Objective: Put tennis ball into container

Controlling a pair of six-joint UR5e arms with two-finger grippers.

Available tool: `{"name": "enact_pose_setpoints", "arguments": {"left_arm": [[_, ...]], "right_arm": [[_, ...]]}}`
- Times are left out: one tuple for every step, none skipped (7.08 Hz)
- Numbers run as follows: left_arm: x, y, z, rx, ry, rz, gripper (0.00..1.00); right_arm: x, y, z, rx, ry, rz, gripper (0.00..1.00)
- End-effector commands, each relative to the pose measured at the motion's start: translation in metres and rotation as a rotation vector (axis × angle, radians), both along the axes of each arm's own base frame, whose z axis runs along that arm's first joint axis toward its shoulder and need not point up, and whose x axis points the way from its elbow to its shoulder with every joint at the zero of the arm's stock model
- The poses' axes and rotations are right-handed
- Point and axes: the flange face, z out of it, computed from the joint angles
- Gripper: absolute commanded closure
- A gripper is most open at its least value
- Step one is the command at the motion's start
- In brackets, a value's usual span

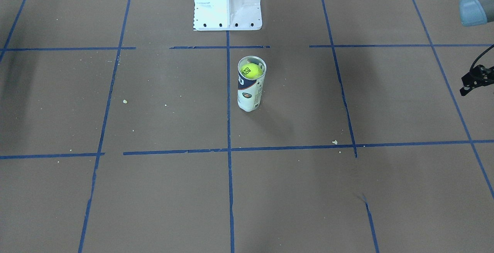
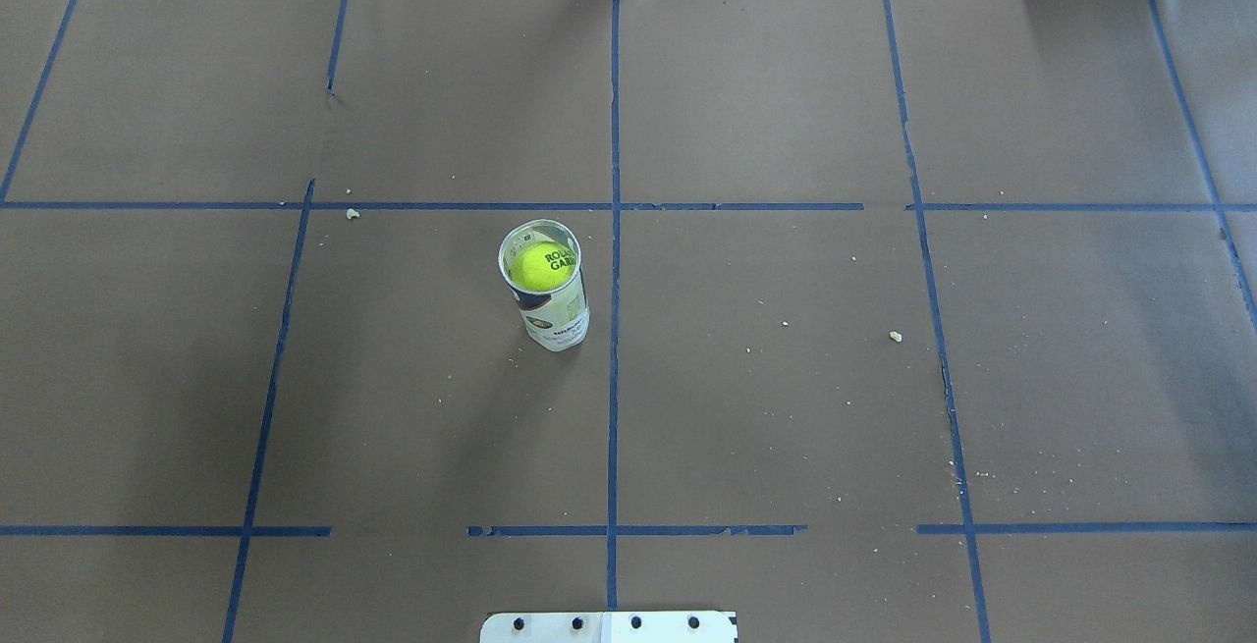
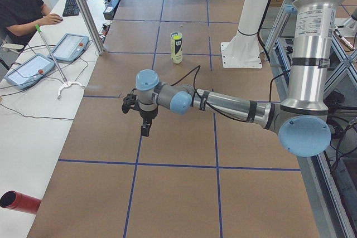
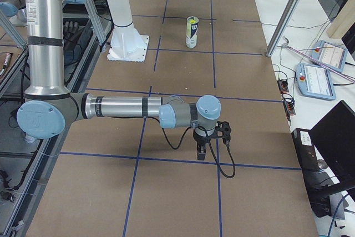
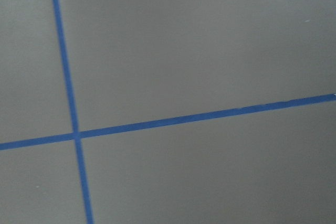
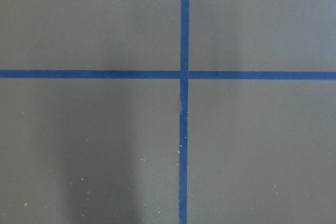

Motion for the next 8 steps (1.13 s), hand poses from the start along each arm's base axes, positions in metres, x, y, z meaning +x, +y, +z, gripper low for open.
{"name": "enact_pose_setpoints", "arguments": {"left_arm": [[-0.027, 0.02, 0.063, -0.006, -0.017, 0.043, 0.0], [-0.042, 0.024, 0.07, -0.023, -0.003, 0.017, 0.0], [-0.058, 0.023, 0.071, -0.037, -0.002, -0.019, 0.0], [-0.059, 0.024, 0.07, -0.052, 0.021, -0.024, 0.0], [-0.064, 0.028, 0.073, -0.112, 0.054, -0.033, 0.0], [-0.072, 0.028, 0.075, -0.175, 0.06, -0.047, 0.0], [-0.076, 0.03, 0.076, -0.197, 0.059, -0.057, 0.0], [-0.081, 0.031, 0.075, -0.21, 0.058, -0.065, 0.0]], "right_arm": [[0.0, 0.0, 0.0, 0.0, 0.0, 0.0, 0.0], [0.0, 0.0, 0.0, 0.0, 0.0, 0.0, 0.0], [0.0, 0.0, 0.0, 0.0, 0.0, 0.0, 0.0], [0.0, 0.0, 0.0, 0.0, 0.0, 0.0, 0.0], [0.0, 0.0, 0.0, 0.0, 0.0, 0.0, 0.0], [0.0, 0.0, 0.0, 0.0, 0.0, 0.0, 0.0], [0.0, 0.0, 0.0, 0.0, 0.0, 0.0, 0.0], [0.0, 0.0, 0.0, 0.0, 0.0, 0.0, 0.0]]}}
